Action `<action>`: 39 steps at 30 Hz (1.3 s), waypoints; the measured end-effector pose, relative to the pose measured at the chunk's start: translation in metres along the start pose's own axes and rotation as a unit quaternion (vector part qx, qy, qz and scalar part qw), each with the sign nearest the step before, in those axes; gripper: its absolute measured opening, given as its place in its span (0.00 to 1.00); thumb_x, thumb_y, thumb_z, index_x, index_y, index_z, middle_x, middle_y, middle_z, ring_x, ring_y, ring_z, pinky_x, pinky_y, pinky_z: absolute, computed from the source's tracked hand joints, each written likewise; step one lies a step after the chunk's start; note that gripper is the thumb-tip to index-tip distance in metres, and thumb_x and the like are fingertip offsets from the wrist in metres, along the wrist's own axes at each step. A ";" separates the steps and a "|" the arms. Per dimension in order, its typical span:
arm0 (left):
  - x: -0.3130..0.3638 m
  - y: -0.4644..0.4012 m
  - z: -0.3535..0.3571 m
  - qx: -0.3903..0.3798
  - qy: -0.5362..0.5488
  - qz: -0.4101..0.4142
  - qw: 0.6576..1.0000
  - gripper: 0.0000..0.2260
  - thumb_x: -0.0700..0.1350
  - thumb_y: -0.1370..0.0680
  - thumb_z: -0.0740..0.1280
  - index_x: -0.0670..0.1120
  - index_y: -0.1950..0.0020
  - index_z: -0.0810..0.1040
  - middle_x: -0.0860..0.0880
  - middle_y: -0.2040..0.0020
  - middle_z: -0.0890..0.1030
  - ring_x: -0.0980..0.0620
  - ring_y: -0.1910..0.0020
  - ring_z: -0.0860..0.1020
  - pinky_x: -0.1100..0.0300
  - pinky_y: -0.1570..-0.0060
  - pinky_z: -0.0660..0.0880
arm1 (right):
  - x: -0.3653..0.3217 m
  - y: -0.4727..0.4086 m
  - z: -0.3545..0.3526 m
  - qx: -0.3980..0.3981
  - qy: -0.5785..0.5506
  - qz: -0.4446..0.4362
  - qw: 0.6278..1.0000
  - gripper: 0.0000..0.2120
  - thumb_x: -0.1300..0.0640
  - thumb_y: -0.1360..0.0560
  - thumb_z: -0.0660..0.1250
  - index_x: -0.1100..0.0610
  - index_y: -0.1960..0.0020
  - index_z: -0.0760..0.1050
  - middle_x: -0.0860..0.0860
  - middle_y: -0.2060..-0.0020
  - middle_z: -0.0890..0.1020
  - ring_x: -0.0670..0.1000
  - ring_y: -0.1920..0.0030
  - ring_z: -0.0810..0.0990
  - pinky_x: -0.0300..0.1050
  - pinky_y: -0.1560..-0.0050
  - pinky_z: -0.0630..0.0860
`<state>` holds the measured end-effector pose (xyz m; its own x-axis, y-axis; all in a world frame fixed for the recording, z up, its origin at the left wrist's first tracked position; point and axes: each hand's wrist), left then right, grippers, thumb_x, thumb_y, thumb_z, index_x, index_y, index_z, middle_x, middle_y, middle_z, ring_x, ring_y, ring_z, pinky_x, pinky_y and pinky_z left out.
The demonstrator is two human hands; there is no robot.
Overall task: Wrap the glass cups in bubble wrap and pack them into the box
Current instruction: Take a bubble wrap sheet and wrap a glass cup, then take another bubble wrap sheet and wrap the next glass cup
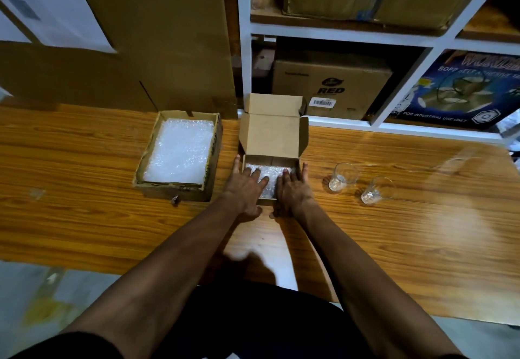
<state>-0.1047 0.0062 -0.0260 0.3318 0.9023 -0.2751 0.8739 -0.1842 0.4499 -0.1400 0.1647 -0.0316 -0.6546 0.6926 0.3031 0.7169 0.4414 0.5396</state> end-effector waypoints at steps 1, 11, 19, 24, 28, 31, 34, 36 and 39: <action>0.001 -0.001 -0.001 -0.009 -0.004 -0.002 1.000 0.47 0.73 0.25 0.62 0.52 0.14 0.50 0.41 0.15 0.55 0.38 0.17 0.56 0.24 0.26 0.35 | -0.001 -0.001 -0.002 -0.009 0.005 -0.002 1.000 0.56 0.22 0.26 0.57 0.62 0.16 0.45 0.65 0.17 0.50 0.69 0.18 0.47 0.81 0.27 0.36; -0.025 0.017 -0.007 0.039 0.143 0.072 0.986 0.43 0.66 0.22 0.66 0.50 0.14 0.52 0.47 0.14 0.53 0.44 0.16 0.51 0.30 0.21 0.41 | 0.014 0.006 -0.022 -0.006 -0.159 -0.034 0.987 0.61 0.21 0.30 0.64 0.59 0.15 0.46 0.58 0.16 0.50 0.59 0.16 0.48 0.77 0.26 0.34; -0.108 0.048 0.004 0.333 0.449 -0.186 0.808 0.12 0.46 0.17 0.64 0.52 0.34 0.78 0.51 0.36 0.78 0.50 0.38 0.75 0.52 0.44 0.76 | 0.007 -0.023 -0.088 0.088 -0.335 -0.108 0.932 0.27 0.35 0.21 0.64 0.51 0.30 0.74 0.58 0.35 0.81 0.60 0.36 0.79 0.57 0.39 0.79; -0.161 0.047 0.047 0.154 0.366 -0.310 0.864 0.22 0.55 0.19 0.70 0.50 0.27 0.75 0.43 0.29 0.73 0.39 0.29 0.71 0.45 0.36 0.74 | -0.049 -0.043 -0.138 0.182 -0.329 -0.121 0.919 0.15 0.46 0.18 0.63 0.53 0.37 0.78 0.59 0.43 0.83 0.63 0.43 0.81 0.54 0.48 0.80; -0.174 0.048 0.066 0.124 0.300 -0.300 0.897 0.25 0.59 0.20 0.71 0.50 0.27 0.75 0.42 0.31 0.75 0.39 0.32 0.73 0.48 0.35 0.72 | -0.090 -0.065 -0.154 0.225 -0.277 -0.121 0.927 0.17 0.47 0.19 0.66 0.56 0.34 0.77 0.57 0.38 0.81 0.62 0.38 0.79 0.55 0.46 0.80; -0.177 0.044 0.071 0.153 0.286 -0.295 0.899 0.20 0.55 0.21 0.73 0.48 0.32 0.78 0.43 0.35 0.79 0.41 0.36 0.77 0.50 0.40 0.75 | -0.105 -0.080 -0.155 0.225 -0.231 -0.113 0.940 0.18 0.47 0.19 0.66 0.58 0.35 0.77 0.57 0.40 0.80 0.63 0.37 0.78 0.54 0.46 0.78; -0.183 0.041 0.074 0.159 0.300 -0.289 0.895 0.18 0.51 0.22 0.74 0.48 0.34 0.78 0.44 0.38 0.81 0.42 0.38 0.79 0.50 0.44 0.76 | -0.111 -0.090 -0.153 0.205 -0.207 -0.098 0.952 0.18 0.47 0.19 0.66 0.58 0.35 0.76 0.58 0.39 0.80 0.62 0.37 0.77 0.55 0.44 0.77; -0.186 0.038 0.076 0.149 0.309 -0.285 0.895 0.17 0.49 0.22 0.74 0.47 0.35 0.77 0.44 0.38 0.81 0.41 0.38 0.79 0.49 0.44 0.76 | -0.113 -0.093 -0.150 0.190 -0.196 -0.087 0.958 0.19 0.46 0.18 0.65 0.57 0.33 0.74 0.57 0.37 0.79 0.62 0.34 0.75 0.56 0.41 0.77; -0.187 0.033 0.080 0.152 0.324 -0.278 0.892 0.15 0.45 0.21 0.72 0.45 0.36 0.76 0.42 0.39 0.81 0.40 0.37 0.79 0.49 0.43 0.75 | -0.116 -0.095 -0.146 0.175 -0.192 -0.073 0.963 0.21 0.45 0.18 0.65 0.56 0.30 0.73 0.56 0.33 0.77 0.61 0.29 0.70 0.57 0.36 0.74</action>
<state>-0.1093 -0.1998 -0.0279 -0.3706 0.9052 0.2081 0.9281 0.3525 0.1196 -0.1674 -0.0411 -0.0037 -0.6663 0.7383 -0.1050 0.7044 0.6693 0.2365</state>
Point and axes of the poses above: each hand's wrist, its own y-axis away from the middle knuckle, its own z-axis out of the palm, x = y × z
